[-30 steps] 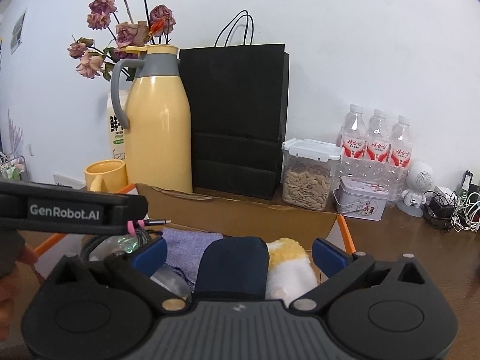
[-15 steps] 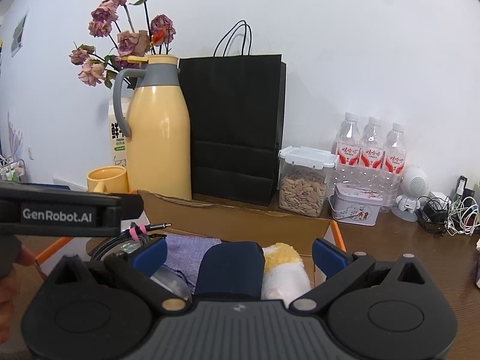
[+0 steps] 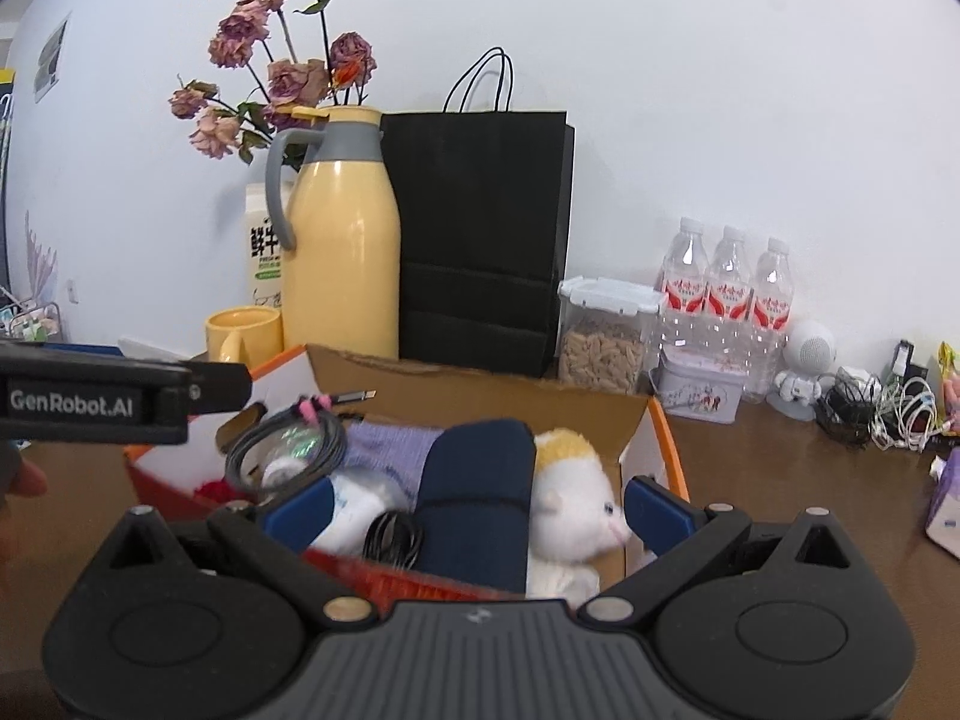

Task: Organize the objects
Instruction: 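Carry both cables into the box and open both tools, then withdraw both tools back over the white caps on the table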

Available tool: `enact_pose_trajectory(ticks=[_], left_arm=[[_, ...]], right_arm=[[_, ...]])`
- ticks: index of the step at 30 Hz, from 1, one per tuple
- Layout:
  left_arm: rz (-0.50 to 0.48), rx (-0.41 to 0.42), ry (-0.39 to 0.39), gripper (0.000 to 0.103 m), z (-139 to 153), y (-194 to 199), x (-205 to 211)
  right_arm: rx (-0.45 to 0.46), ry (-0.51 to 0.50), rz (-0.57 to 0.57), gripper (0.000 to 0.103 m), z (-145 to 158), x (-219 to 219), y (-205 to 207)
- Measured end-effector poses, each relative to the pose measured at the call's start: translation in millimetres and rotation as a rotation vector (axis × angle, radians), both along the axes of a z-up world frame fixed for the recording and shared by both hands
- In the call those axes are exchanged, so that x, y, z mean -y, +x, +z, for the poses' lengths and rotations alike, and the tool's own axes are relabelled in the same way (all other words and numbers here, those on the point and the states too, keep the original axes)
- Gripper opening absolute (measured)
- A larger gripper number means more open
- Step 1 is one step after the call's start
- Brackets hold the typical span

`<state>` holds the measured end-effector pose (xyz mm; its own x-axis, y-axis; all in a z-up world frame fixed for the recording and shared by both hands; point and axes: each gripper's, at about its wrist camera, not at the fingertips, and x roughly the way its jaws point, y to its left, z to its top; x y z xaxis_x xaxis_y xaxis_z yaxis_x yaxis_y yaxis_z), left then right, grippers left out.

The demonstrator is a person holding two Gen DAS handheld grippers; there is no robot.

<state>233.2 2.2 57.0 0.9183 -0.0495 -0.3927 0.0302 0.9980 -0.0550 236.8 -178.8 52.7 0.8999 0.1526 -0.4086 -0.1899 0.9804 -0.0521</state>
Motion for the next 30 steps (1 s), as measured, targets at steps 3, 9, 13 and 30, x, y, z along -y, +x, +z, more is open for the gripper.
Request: enact_pose_trajectory(ticks=[3, 9, 13, 30], left_arm=[[-0.006, -0.016, 0.010, 0.103, -7.0, -10.7, -2.6], [-0.012, -0.051, 0.021, 0.103, -21.0, -28.9, -10.3], [-0.008, -0.078, 0.026, 0.103, -30.8, -38.3, -16.7], [0.004, -0.194, 0.028, 0.103, -77.3, -51.2, -38.5]], right_arm=[[-0.017, -0.002, -0.001, 0.103, -5.2, 0.8, -12.0], [-0.049, -0.008, -0.002, 0.103, -16.1, 2.7, -32.8], [-0.070, -0.010, -0.002, 0.103, -23.1, 5.1, -43.7], [-0.199, -0.018, -0.005, 0.103, -63.5, 12.7, -57.6]])
